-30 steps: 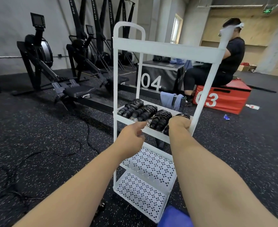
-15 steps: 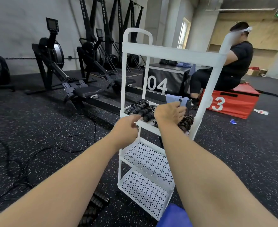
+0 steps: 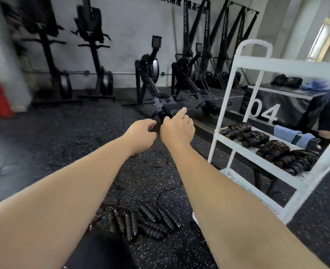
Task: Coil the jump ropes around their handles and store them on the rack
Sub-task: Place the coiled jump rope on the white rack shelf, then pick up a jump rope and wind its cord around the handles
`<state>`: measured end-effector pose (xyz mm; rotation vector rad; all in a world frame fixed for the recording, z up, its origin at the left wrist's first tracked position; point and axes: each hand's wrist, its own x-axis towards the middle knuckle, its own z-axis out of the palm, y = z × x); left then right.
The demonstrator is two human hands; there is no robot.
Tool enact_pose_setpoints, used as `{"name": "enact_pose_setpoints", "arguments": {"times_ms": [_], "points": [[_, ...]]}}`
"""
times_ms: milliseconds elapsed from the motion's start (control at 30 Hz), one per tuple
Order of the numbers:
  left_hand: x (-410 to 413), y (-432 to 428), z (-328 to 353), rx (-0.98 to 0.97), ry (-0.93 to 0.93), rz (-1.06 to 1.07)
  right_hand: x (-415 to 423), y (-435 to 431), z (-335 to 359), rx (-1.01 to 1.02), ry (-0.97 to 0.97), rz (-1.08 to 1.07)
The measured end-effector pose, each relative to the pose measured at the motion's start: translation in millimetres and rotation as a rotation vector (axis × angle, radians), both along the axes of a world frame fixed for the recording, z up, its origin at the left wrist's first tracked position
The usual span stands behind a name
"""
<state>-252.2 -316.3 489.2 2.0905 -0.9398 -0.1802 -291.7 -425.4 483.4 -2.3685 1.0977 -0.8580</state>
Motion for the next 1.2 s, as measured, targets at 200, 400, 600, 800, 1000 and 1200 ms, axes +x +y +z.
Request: {"name": "enact_pose_setpoints", "arguments": {"times_ms": [200, 400, 600, 800, 1000, 1200], "points": [[41.4, 98.1, -14.6, 0.048, 0.036, 0.259, 41.7, 70.5, -29.7, -0.011, 0.073, 0.225], [67.8, 185.8, -41.2, 0.047, 0.134, 0.455, 73.6, 130.5, -66.4, -0.019, 0.201, 0.438], [92.7, 252.2, -84.8, 0.119, 0.218, 0.605, 112.9, 171.5, -124.0, 0.026, 0.292, 0.561], [126.2, 273.6, -148.6, 0.184, 0.385, 0.685, 148.3, 182.7, -186.6, 0.059, 0.443, 0.656], [163.6, 260.1, -225.7, 0.227, 0.523, 0.681, 187.0, 176.5, -238.4, 0.029, 0.610, 0.725], [199.3, 257.4, -296.8, 0.284, 0.635, 0.692, 230.8, 164.8, -290.8, 0.089, 0.804, 0.801]]}}
